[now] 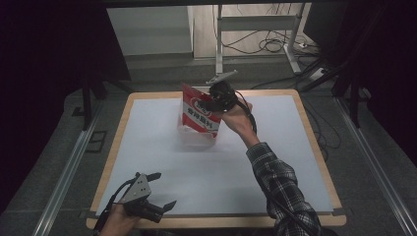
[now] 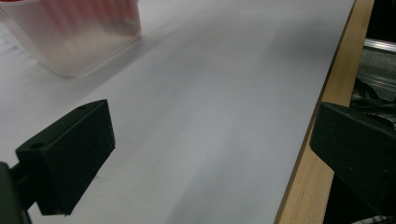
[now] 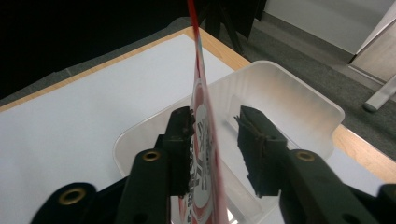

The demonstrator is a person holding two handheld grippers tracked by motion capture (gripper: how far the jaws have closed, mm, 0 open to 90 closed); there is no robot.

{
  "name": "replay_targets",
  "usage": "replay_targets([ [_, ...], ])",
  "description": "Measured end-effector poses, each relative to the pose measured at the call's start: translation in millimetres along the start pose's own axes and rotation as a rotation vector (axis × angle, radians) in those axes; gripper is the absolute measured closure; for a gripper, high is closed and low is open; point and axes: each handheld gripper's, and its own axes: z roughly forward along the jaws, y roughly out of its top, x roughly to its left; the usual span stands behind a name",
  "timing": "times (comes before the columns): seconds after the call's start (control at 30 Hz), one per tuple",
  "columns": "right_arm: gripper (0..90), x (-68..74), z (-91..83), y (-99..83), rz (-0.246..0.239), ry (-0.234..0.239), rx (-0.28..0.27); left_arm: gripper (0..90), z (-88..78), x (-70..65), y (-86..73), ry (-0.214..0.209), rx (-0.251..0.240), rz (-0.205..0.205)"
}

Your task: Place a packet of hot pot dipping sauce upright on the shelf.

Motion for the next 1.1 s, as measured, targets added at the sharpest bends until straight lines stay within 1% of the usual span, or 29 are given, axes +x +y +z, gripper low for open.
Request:
replay_targets([
  [0.03,58.4,0.1,-0.3,-0.3,-0.003,-0.003,0.0,0.0,0.1,-0.1,0.0,0.0,0.0,0.001],
  [0.07,51.8,0.0,-1.3,-1.2,-0.008,-0.012,-0.003,0.1,0.1,-0.2,0.0,0.0,0.001,0.002],
  [0.1,51.8,0.0,-1.3,-1.2,-0.008,-0.012,-0.003,0.1,0.2,-0.3,0.0,0.0,0.002,0.003],
  [0.17,46.4,-0.6,-2.3,-2.3,-0.002,-0.01,-0.005,0.1,0.4,-0.5,0.0,0.0,0.003,0.005],
  [0.23,40.2,-0.9,-4.3,-4.2,-0.013,-0.017,-0.007,0.1,0.4,-0.5,0.1,0.0,0.003,0.007],
  [0.27,40.2,-0.9,-4.3,-4.2,-0.013,-0.017,-0.007,0.1,0.7,-0.9,0.0,0.0,-0.001,0.002],
  [0.4,32.8,-1.7,-8.1,-7.4,-0.024,-0.015,-0.013,0.1,0.7,-1.0,0.0,-0.001,0.001,0.004],
  [0.63,27.0,-1.2,-13.3,-10.0,-0.033,-0.01,-0.018,0.1,0.5,-0.7,0.1,0.0,0.005,0.009],
  [0.73,22.9,-0.4,-16.2,-11.7,-0.038,-0.004,-0.023,0.1,0.5,-0.8,0.1,0.0,0.005,0.008],
  [0.9,20.0,0.6,-20.7,-15.7,-0.043,0.01,-0.033,0.1,0.9,-1.2,0.0,-0.002,0.001,0.005],
  [1.1,18.0,2.7,-26.9,-20.1,-0.047,0.017,-0.044,0.1,1.0,-1.1,0.1,-0.003,0.006,0.013],
])
